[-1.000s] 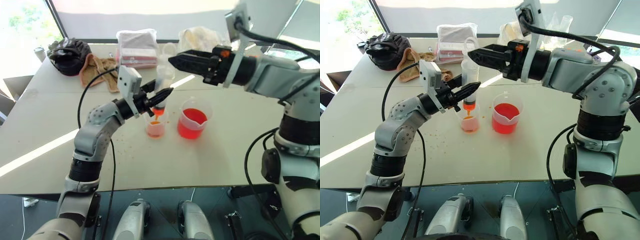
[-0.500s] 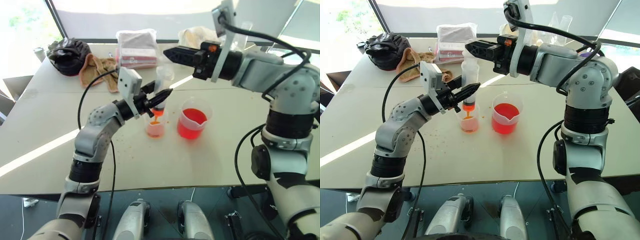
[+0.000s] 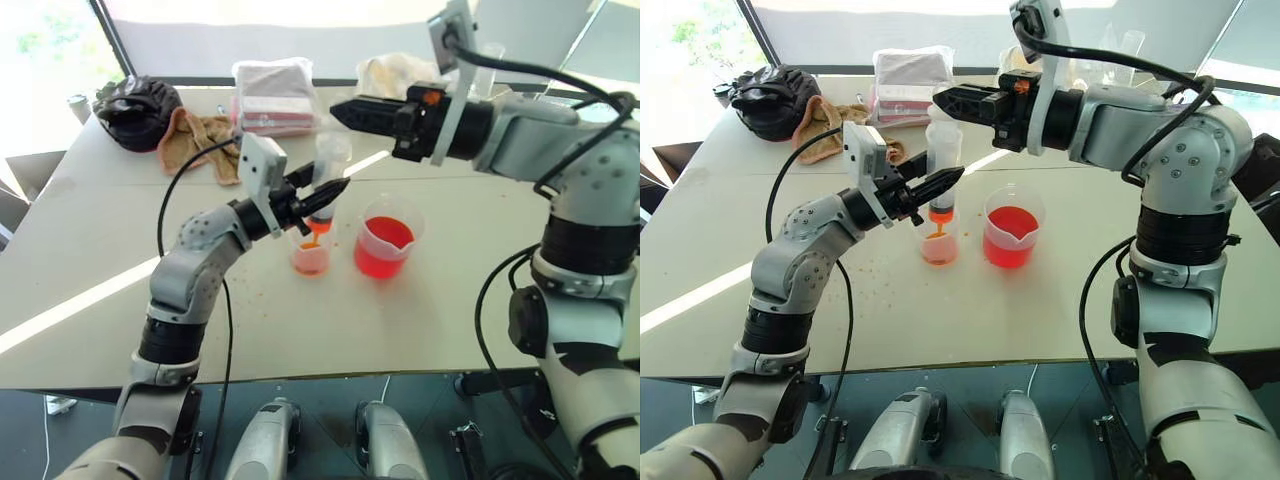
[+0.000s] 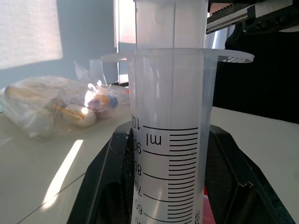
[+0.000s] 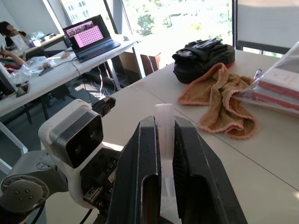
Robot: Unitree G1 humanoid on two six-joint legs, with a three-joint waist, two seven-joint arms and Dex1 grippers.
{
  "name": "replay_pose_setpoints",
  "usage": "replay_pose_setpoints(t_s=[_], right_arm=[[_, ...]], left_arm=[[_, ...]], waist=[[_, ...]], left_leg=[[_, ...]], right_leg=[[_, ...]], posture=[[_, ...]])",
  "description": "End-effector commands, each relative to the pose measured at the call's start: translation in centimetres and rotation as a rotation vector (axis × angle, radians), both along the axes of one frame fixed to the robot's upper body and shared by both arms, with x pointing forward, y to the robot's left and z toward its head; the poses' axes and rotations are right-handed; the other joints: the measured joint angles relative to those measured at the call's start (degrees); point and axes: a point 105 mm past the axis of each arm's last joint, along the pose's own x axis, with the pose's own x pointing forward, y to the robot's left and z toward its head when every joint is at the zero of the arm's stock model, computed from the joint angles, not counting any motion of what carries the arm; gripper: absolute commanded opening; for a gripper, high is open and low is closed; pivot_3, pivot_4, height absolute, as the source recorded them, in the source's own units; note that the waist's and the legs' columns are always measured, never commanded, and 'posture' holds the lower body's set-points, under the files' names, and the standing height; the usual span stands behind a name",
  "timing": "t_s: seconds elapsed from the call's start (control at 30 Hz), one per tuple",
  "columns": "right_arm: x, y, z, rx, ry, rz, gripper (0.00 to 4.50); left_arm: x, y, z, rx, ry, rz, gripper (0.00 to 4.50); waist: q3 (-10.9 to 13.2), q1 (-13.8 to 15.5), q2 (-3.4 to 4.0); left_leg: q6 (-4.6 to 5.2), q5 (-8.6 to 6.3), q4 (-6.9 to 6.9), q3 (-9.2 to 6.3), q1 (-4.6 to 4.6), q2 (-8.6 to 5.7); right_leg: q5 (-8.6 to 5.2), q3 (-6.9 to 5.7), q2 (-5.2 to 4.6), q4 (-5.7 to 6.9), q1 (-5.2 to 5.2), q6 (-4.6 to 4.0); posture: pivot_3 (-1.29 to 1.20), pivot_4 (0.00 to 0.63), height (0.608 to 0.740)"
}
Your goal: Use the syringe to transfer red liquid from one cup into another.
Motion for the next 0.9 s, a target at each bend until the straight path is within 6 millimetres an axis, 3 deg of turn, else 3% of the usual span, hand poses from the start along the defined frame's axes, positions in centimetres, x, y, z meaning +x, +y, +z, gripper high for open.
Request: replay_pose_setpoints(t_s=[0.03, 0.53, 0.9], right_arm=[[-2.3, 2.6, -1.6, -0.063, 0.036, 0.183, 0.05], [-1.6, 3.5, -5.2, -0.077, 0.125, 0.199, 0.05], [-2.0, 3.6, -4.7, -0.091, 0.069, 0.227, 0.05]], left_arm=[[0.0, 0.7, 3.1, -0.052, -0.088, 0.036, 1.46], [0.1, 1.2, 4.4, -0.083, -0.083, 0.067, 1.46], [0.1, 2.2, 4.9, -0.083, -0.104, 0.102, 1.46]], waist=[[0.0, -0.02, 0.0], [0.0, 0.0, 0.0], [0.0, -0.06, 0.01]], left_leg=[[0.0, 0.0, -0.01, 0.0, 0.0, 0.0], [0.0, 0.0, -0.02, 0.0, 0.0, 0.0], [-0.01, 0.0, -0.02, 0.0, 0.0, 0.0]], right_leg=[[0.0, 0.0, 0.0, 0.0, -0.01, 0.0], [0.01, 0.0, 0.02, 0.01, -0.02, 0.02], [0.01, 0.0, 0.02, 0.01, -0.02, 0.02]], posture=[[0.0, 0.15, 0.74], [0.0, 0.15, 0.74], [0.0, 0.15, 0.74]])
